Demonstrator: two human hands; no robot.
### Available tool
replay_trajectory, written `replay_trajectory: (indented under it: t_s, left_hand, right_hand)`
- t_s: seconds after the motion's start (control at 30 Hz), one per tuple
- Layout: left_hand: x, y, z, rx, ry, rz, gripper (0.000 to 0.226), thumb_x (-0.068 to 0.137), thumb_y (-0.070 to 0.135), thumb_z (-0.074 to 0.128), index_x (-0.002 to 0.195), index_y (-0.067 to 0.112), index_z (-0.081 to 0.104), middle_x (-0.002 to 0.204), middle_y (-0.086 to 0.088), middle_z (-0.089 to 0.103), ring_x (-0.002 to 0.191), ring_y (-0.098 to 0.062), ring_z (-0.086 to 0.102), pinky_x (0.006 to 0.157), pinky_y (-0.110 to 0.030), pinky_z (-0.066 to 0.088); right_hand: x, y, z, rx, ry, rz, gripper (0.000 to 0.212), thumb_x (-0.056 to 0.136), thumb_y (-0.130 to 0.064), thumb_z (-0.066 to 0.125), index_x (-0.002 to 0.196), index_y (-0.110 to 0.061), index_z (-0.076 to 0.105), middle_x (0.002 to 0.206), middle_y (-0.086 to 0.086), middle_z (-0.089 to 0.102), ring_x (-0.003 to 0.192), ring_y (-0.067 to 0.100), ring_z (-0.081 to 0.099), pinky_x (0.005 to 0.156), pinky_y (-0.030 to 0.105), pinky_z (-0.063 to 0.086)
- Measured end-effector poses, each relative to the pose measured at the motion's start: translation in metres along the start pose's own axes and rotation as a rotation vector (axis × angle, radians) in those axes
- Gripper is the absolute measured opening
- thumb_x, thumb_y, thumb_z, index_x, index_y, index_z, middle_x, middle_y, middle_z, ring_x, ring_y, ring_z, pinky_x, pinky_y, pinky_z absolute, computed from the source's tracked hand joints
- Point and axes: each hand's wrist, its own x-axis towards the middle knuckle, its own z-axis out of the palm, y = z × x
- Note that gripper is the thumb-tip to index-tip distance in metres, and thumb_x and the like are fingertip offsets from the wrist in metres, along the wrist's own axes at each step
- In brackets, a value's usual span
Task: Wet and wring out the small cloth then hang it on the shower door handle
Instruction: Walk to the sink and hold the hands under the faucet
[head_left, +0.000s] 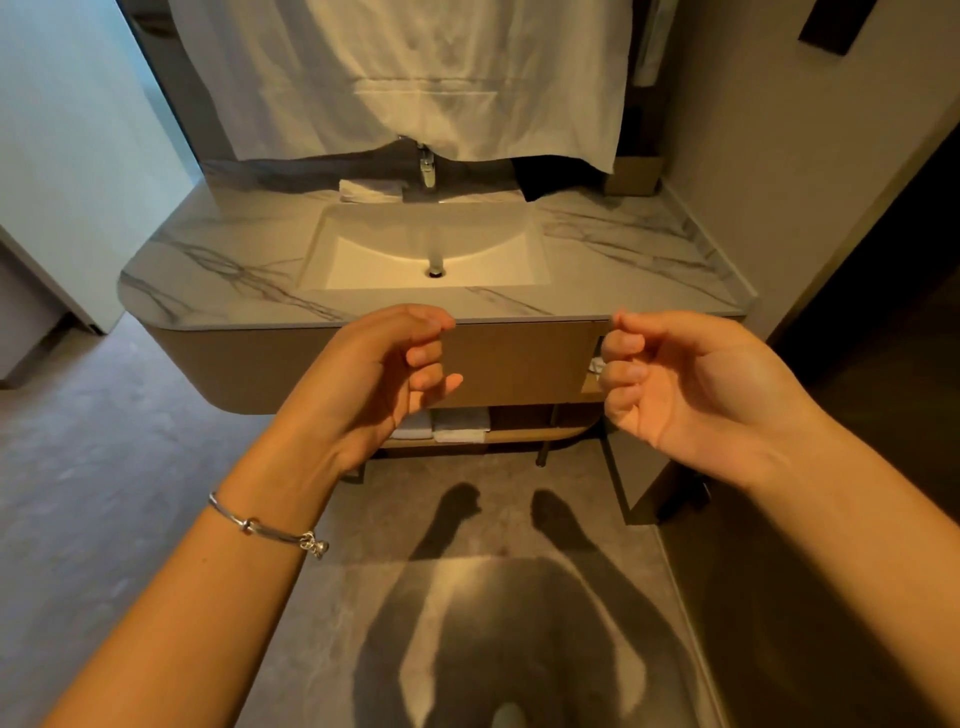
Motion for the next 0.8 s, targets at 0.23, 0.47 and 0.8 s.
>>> replay_trajectory:
  t_s: [0.23, 0.47, 0.8]
  left_hand:
    - [0.062, 0.017, -0.021, 0.005, 0.026, -0.035, 0.024, 0.090, 0.009, 0.043, 0.073, 0.016, 0.059, 0.047, 0.007, 0.039, 0.042, -0.006, 0.036, 0.070, -0.024, 0.056]
    - [0.125, 0.036, -0.052, -0.029, -0.035, -0.027, 0.025, 0.088, 0.008, 0.043, 0.073, 0.015, 0.061, 0.046, 0.007, 0.040, 0.041, -0.007, 0.037, 0.065, -0.023, 0.056]
    - [0.230, 0.045, -0.067, 0.005, -0.068, -0.007, 0.015, 0.076, 0.014, 0.062, 0.063, 0.020, 0.067, 0.052, 0.006, 0.047, 0.047, -0.006, 0.047, 0.067, -0.022, 0.056]
  right_hand:
    - [0.069, -0.017, -0.003, 0.077, -0.053, 0.034, 0.006, 0.073, -0.017, 0.056, 0.073, -0.017, 0.050, 0.055, -0.006, 0.049, 0.046, 0.004, 0.042, 0.043, 0.014, 0.038]
    - [0.134, -0.031, 0.003, 0.078, -0.084, -0.016, 0.008, 0.073, -0.020, 0.055, 0.073, -0.017, 0.048, 0.056, -0.008, 0.049, 0.047, 0.004, 0.043, 0.044, 0.015, 0.040]
    - [0.218, -0.071, -0.006, 0.078, -0.008, -0.011, 0.013, 0.069, -0.019, 0.059, 0.073, -0.018, 0.047, 0.057, -0.007, 0.047, 0.047, 0.004, 0.043, 0.044, 0.016, 0.040]
